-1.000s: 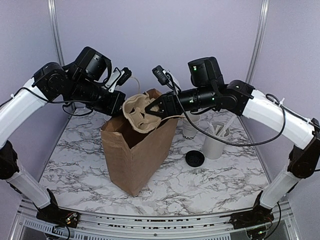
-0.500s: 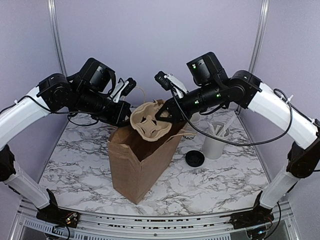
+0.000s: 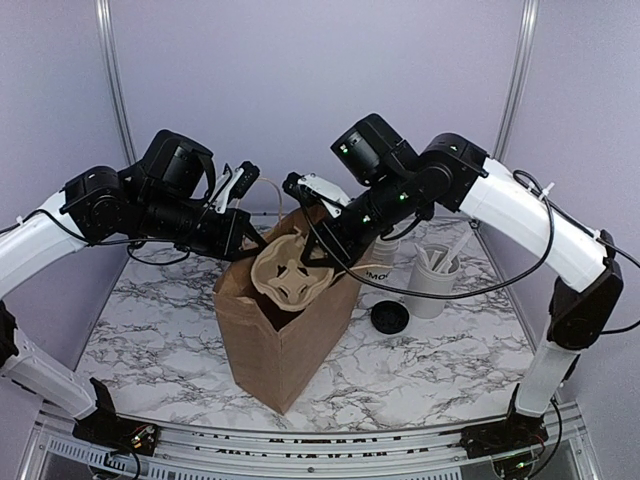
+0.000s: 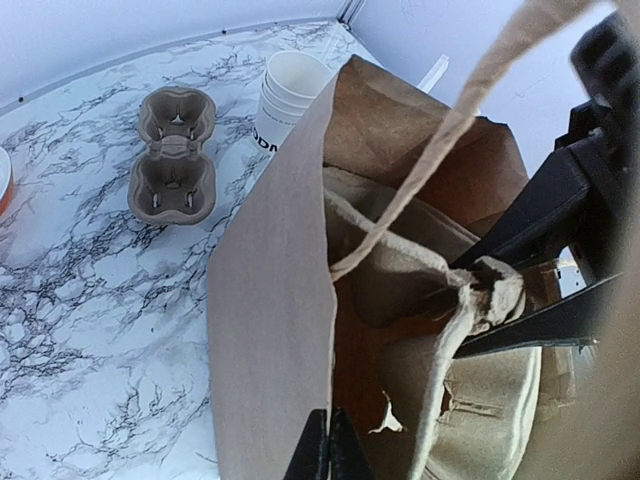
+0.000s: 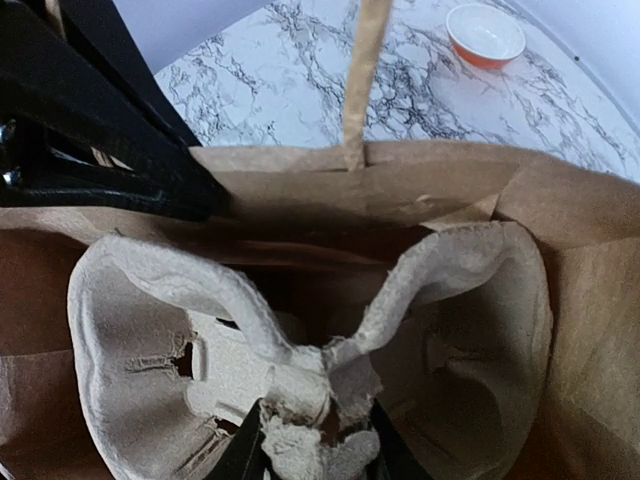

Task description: Pack the takeout coffee

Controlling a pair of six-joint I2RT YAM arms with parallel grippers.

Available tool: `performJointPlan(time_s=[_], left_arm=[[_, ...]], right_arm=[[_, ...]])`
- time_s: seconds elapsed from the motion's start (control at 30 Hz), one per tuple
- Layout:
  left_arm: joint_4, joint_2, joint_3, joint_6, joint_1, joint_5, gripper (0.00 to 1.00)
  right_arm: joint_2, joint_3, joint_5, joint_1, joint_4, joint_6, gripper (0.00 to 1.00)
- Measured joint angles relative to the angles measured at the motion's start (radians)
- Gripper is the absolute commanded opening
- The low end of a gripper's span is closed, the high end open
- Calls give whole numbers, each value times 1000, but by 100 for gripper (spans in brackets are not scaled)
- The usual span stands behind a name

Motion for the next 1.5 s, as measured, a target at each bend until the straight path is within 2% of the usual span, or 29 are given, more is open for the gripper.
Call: performJointPlan(time_s=[0.4,1.23,1.5], left_arm=[[72,-13,-40,-13,-11,2,0],[108,-13,-49,-14,-27,19,0],[108,-12,-58,-7,-29,-18,0]], right_arm=[[33,67,45,9,-86,4,26],[79,57,127,21,-123,5,27],[79,30,135,22,-130,5,27]])
